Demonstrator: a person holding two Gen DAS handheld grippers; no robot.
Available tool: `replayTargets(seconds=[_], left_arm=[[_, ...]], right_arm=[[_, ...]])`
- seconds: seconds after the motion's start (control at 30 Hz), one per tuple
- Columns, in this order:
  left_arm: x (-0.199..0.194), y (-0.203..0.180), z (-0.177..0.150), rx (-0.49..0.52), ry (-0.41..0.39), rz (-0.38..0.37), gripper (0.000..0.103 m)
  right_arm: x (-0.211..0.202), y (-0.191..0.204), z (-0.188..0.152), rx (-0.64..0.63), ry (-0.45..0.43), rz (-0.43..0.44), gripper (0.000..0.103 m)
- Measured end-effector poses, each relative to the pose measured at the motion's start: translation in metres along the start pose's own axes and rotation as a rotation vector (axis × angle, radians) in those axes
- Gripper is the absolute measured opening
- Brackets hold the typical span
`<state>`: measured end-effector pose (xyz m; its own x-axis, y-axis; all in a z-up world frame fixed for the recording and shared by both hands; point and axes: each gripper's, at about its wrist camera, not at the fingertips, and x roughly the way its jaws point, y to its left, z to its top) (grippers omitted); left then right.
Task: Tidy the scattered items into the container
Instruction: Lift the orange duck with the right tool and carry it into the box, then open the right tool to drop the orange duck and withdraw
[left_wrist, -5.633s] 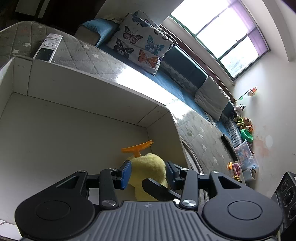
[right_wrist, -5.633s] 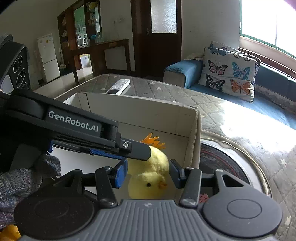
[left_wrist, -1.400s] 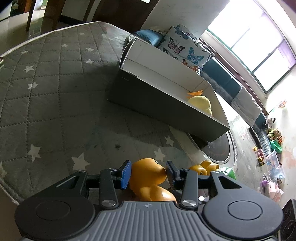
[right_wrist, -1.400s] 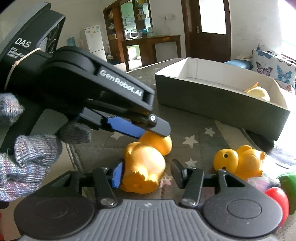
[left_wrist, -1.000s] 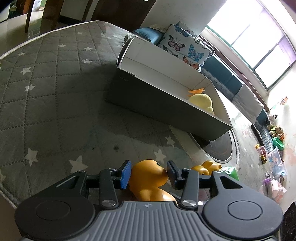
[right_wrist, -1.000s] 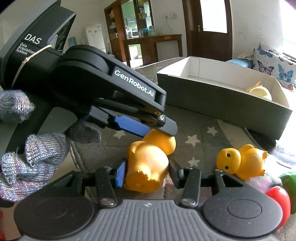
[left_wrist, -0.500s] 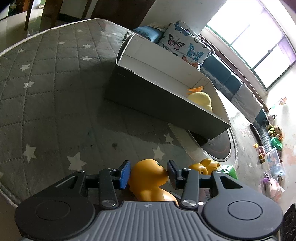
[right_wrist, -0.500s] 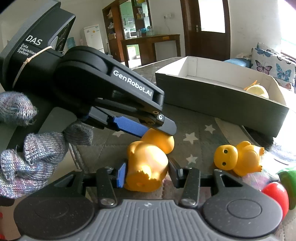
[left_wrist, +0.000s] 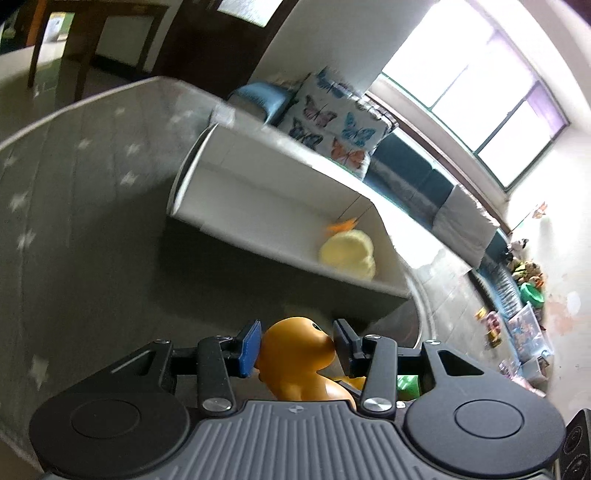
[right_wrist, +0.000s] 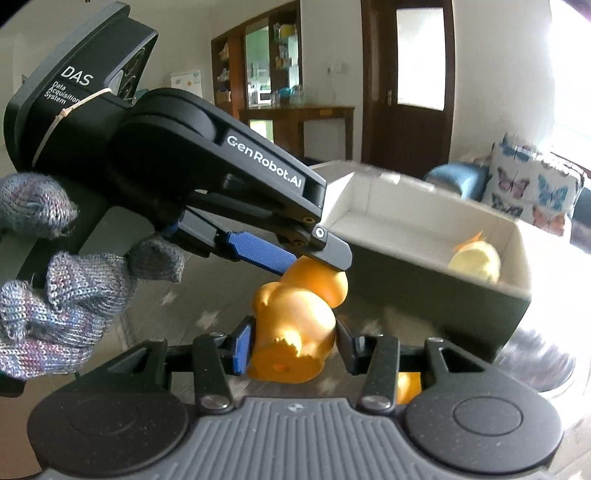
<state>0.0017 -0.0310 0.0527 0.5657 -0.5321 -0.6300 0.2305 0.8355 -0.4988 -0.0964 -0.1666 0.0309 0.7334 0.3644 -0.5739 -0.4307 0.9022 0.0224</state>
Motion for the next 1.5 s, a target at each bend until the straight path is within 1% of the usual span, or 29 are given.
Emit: replayTargets(seconds=[0.13,0.33,0.53,0.67,0.87,1.1,1.17,1.43,1.5], left_arm=[[0.009,-0.016,0.025,0.016,-0.027,-0.023,0.046],[0.037,-0.036,0.065,0.047,-0.044,-0.038,0.046],[0.079,-0.042,0.099,0.043,-0.029,-0.03,0.046],[0.11,-0.032,0.113,0.007,0.007,-0.027,0.046],[0.143,-0.017,0.118,-0.029,0.057,-0.011,0.046],[0.165,-0.003,0.114,-0.069,0.108,0.0,0.046],[0.169,0.0,0.111,-0.077,0.12,0.001,0.046],[0.175,0.003,0.106,-0.089,0.144,-0.002,0.046],[0.174,0.004,0.105,-0.088,0.141,0.005,0.043]], right_arm=[[0.001,-0.016,0.021,-0.022,-0.032,-0.036,0.046],[0.015,-0.047,0.05,-0.026,-0.052,-0.076,0.046],[0.043,-0.084,0.073,-0.01,-0.03,-0.084,0.046],[0.067,-0.103,0.08,0.015,0.004,-0.07,0.046],[0.1,-0.121,0.078,0.016,0.075,-0.051,0.046],[0.119,-0.126,0.067,0.027,0.141,-0.033,0.046],[0.121,-0.128,0.065,0.031,0.152,-0.039,0.046],[0.114,-0.127,0.061,0.038,0.14,-0.04,0.048],[0.109,-0.124,0.061,0.033,0.128,-0.052,0.048]])
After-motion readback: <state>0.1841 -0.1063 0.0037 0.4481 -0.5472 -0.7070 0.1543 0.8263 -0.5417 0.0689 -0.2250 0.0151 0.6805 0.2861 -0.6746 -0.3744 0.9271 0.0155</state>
